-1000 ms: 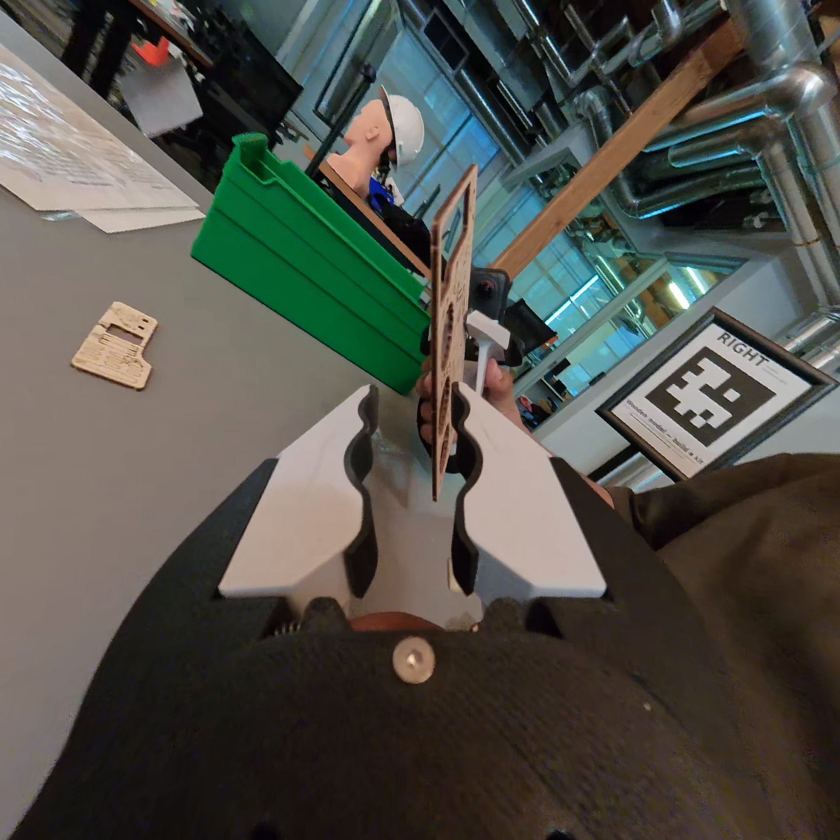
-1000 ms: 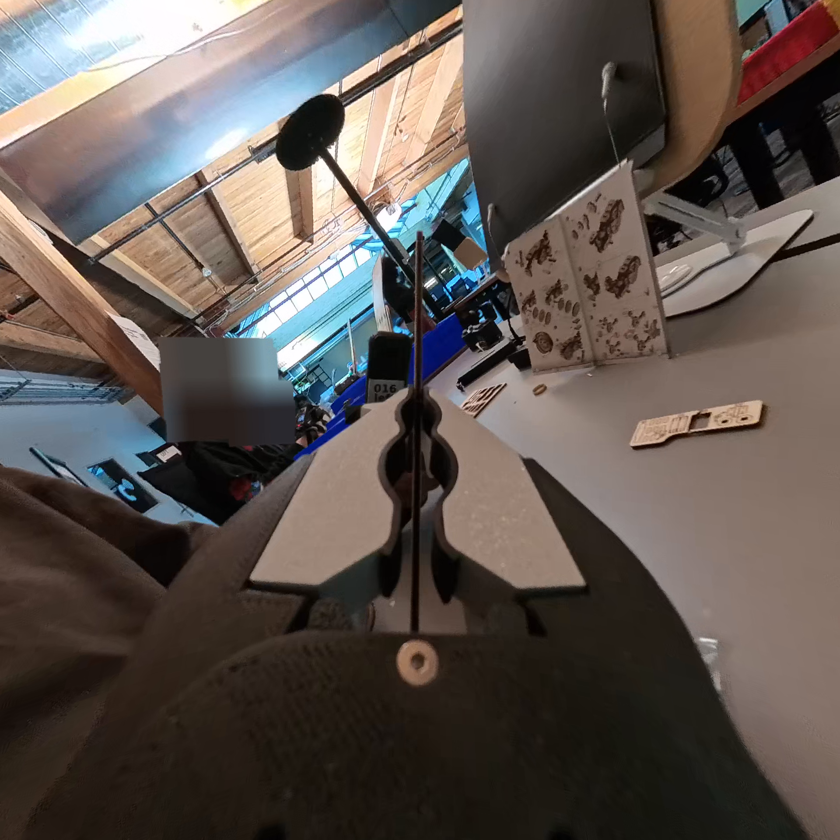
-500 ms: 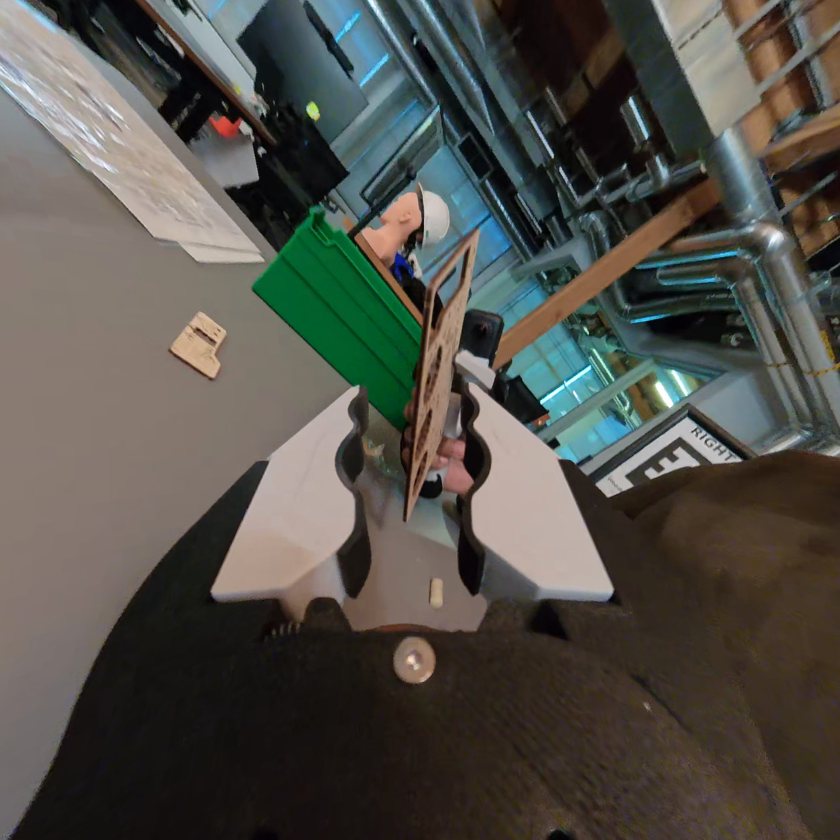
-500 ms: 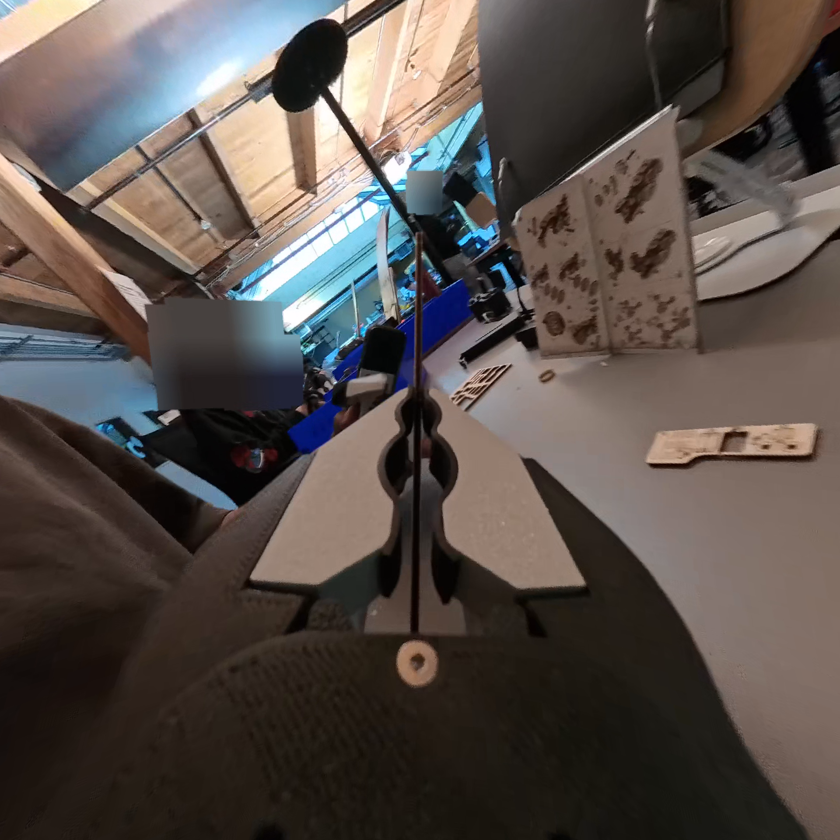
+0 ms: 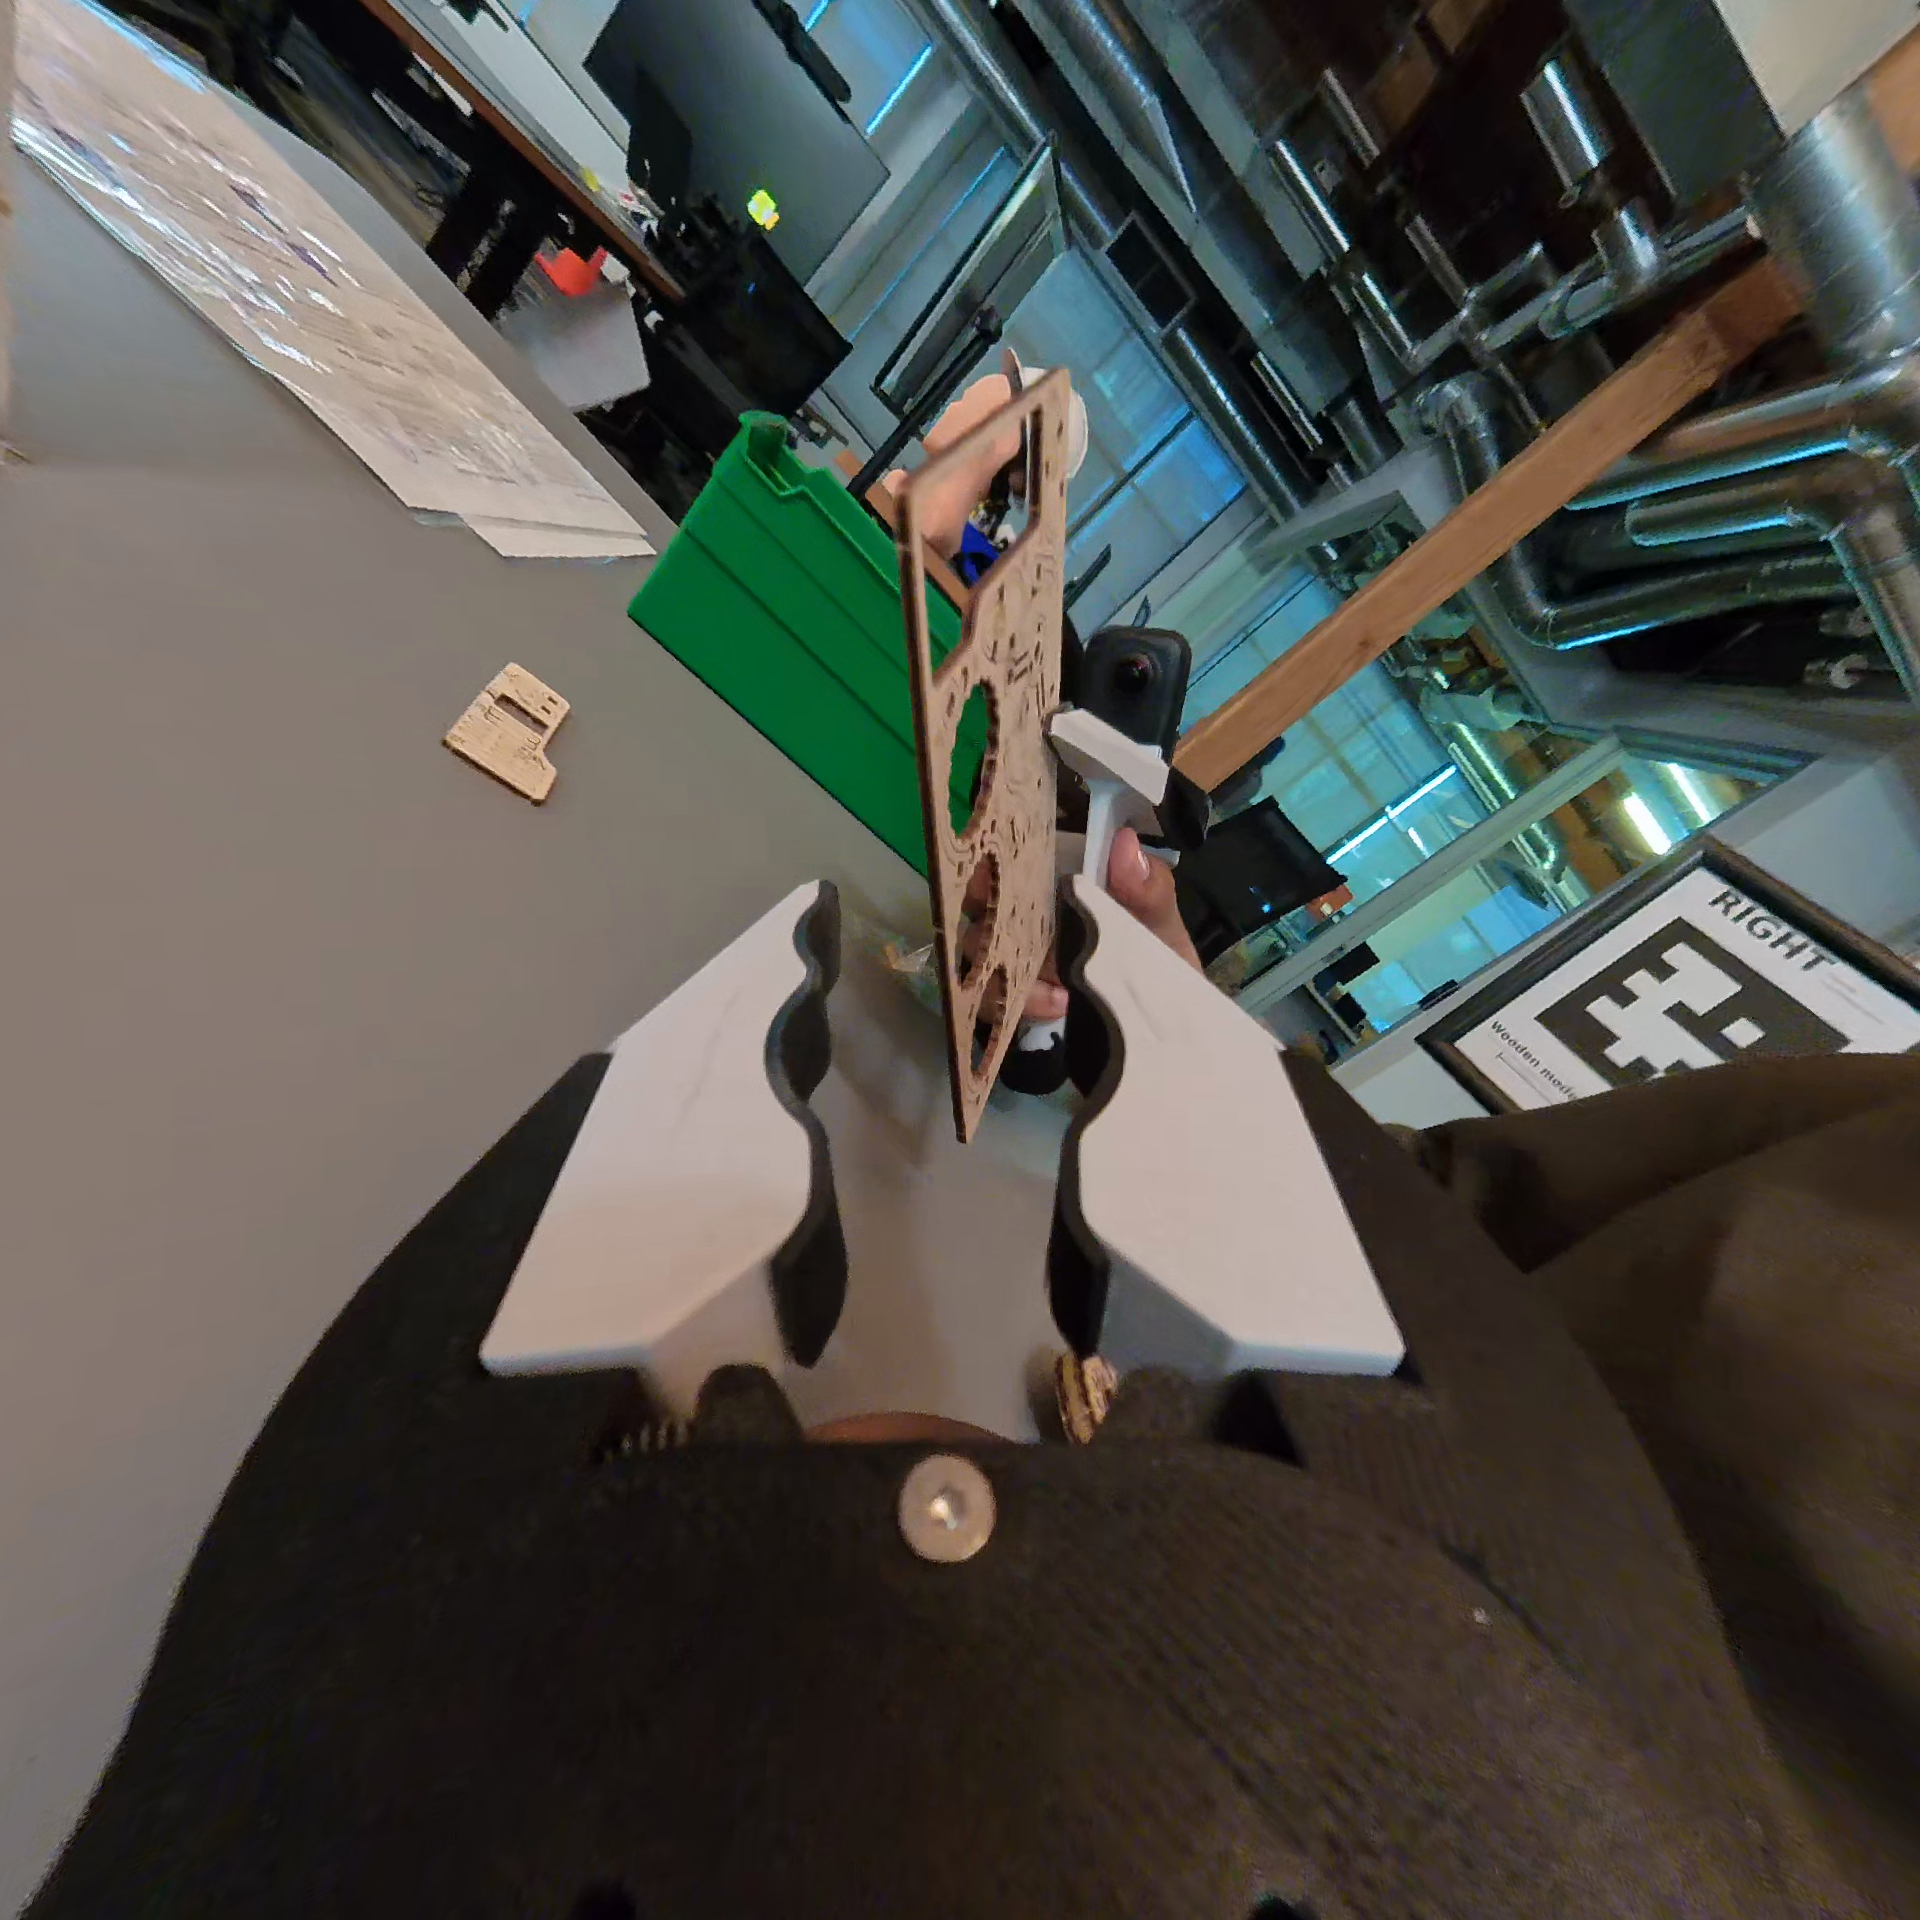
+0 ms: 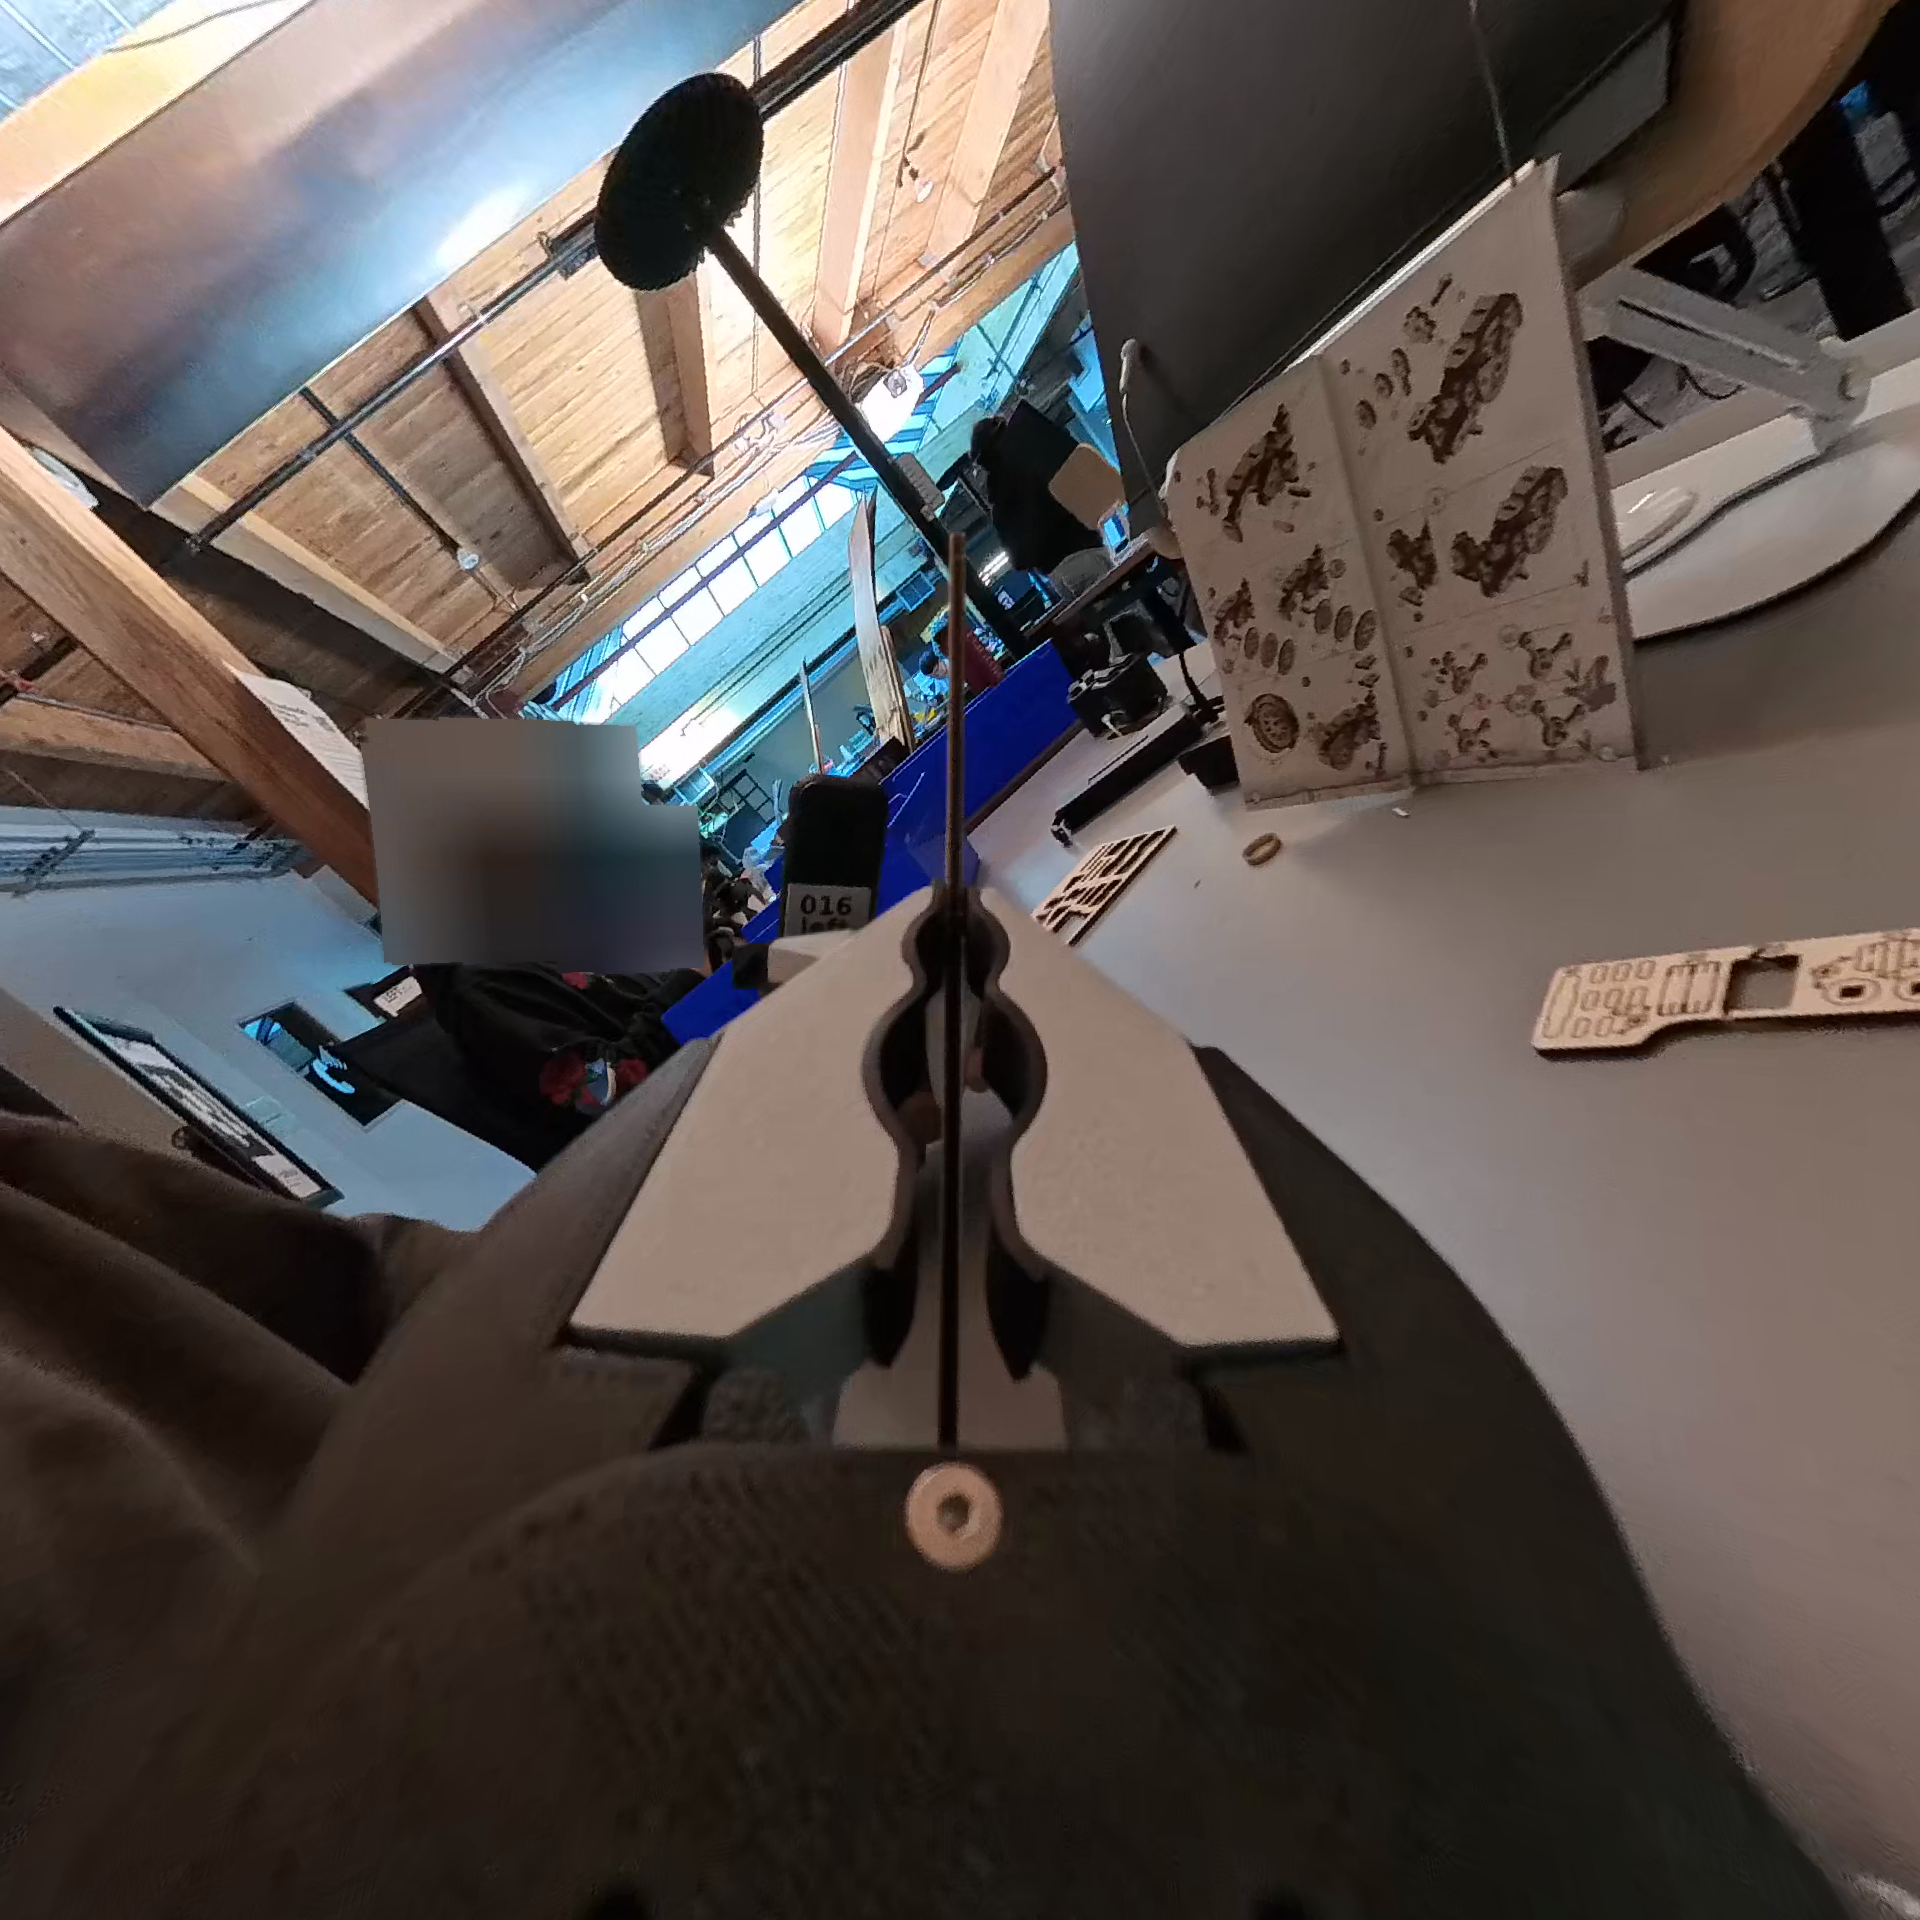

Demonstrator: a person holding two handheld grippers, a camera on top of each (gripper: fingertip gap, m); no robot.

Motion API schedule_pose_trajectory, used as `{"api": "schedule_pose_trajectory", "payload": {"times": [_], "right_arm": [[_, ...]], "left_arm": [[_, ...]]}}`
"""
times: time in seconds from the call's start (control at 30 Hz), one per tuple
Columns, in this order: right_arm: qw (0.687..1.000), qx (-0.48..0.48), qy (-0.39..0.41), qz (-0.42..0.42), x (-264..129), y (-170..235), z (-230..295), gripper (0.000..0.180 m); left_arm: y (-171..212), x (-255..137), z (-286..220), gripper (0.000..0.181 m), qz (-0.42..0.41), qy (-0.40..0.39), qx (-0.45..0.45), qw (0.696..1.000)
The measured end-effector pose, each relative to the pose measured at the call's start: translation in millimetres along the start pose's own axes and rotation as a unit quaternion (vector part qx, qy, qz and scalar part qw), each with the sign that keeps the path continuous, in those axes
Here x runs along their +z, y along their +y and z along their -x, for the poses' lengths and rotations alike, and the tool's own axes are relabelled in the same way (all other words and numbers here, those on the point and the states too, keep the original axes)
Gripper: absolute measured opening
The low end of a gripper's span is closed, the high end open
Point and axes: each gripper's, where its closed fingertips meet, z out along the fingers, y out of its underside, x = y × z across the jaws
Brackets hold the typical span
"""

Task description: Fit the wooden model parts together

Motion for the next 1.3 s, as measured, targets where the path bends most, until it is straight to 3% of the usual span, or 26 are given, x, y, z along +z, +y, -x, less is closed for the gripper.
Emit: {"api": "schedule_pose_trajectory", "payload": {"times": [0.2,0.4,0.5,0.57,0.67,0.77,0.83,0.97,1.03,1.07,1.2,1.3], "right_arm": [[1.000,-0.016,0.019,0.013,4.7,9.2,-1.3,0.000],[0.999,-0.020,0.000,0.025,11.4,19.1,8.2,0.000],[0.999,-0.014,0.001,0.031,14.6,23.6,8.2,0.001],[0.998,-0.033,0.023,0.039,13.5,23.5,3.3,0.007],[0.990,-0.099,0.092,0.038,1.8,10.4,-6.3,0.031],[0.965,-0.222,0.135,0.028,-11.7,-5.2,8.9,0.047],[0.928,-0.343,0.119,0.080,-19.5,15.7,32.2,0.046],[0.787,-0.580,0.072,0.198,-41.6,95.5,65.0,0.040],[0.740,-0.631,0.039,0.230,-45.7,130.9,77.1,0.037],[0.737,-0.629,0.019,0.246,-45.6,146.1,82.3,0.036],[0.773,-0.550,-0.018,0.315,-41.8,179.8,80.9,0.064],[0.775,-0.524,-0.009,0.354,-40.7,187.1,67.0,0.067]], "left_arm": [[10.0,8.0,-1.8,0.038,0.026,-0.004,0.027,0.999],[9.3,11.2,-5.7,0.024,0.015,0.014,0.026,0.999],[7.0,12.2,-9.0,0.006,0.003,0.032,0.014,0.999],[5.7,12.8,-13.9,0.001,0.001,0.047,0.013,0.999],[0.6,11.3,-4.4,0.001,-0.014,0.013,0.026,0.999],[-9.4,4.8,5.4,0.001,-0.042,-0.007,0.003,0.999],[-16.3,-1.3,14.4,0.000,-0.066,-0.019,-0.030,0.997],[-19.5,-5.4,25.7,0.000,-0.080,-0.024,-0.072,0.994],[-19.2,-3.8,26.1,0.000,-0.076,-0.024,-0.071,0.994],[-18.1,-3.0,26.7,0.000,-0.072,-0.027,-0.070,0.995],[-15.6,-0.7,27.5,0.000,-0.062,-0.029,-0.069,0.995],[-15.5,-0.4,28.7,0.000,-0.061,-0.029,-0.072,0.995]]}}
